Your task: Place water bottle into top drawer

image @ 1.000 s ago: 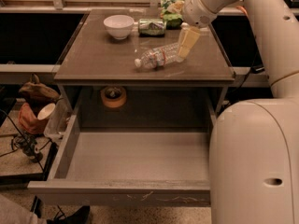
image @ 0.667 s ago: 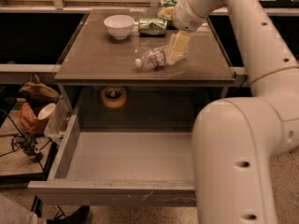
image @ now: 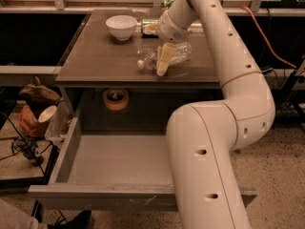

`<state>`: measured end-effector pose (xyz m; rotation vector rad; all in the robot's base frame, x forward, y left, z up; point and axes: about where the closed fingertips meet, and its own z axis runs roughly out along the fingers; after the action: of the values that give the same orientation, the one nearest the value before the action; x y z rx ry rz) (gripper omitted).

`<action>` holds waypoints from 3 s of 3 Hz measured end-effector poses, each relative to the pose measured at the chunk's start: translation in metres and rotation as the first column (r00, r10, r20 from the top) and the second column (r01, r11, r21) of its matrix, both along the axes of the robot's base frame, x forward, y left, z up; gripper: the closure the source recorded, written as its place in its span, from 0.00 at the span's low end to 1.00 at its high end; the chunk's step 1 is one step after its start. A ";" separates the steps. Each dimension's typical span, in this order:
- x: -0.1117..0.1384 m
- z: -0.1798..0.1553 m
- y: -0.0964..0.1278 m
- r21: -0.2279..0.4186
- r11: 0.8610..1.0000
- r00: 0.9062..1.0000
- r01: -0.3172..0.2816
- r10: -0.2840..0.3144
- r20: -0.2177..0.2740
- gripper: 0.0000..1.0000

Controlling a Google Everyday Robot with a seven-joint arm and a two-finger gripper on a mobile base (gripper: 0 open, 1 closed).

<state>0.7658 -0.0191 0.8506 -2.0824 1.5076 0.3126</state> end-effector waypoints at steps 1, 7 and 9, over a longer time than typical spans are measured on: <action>0.008 0.000 0.004 0.013 1.000 1.000 0.011 -0.012 0.020 0.19; -0.064 0.148 -0.035 0.345 0.938 0.944 -0.008 -0.107 0.313 1.00; -0.079 0.125 -0.047 0.370 0.929 0.950 0.011 -0.125 0.286 1.00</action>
Offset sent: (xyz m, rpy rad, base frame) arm 0.0068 0.0038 -0.0005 0.0116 -0.0171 -0.0100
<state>0.6864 -0.0664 0.9755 -1.6904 1.2273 0.2121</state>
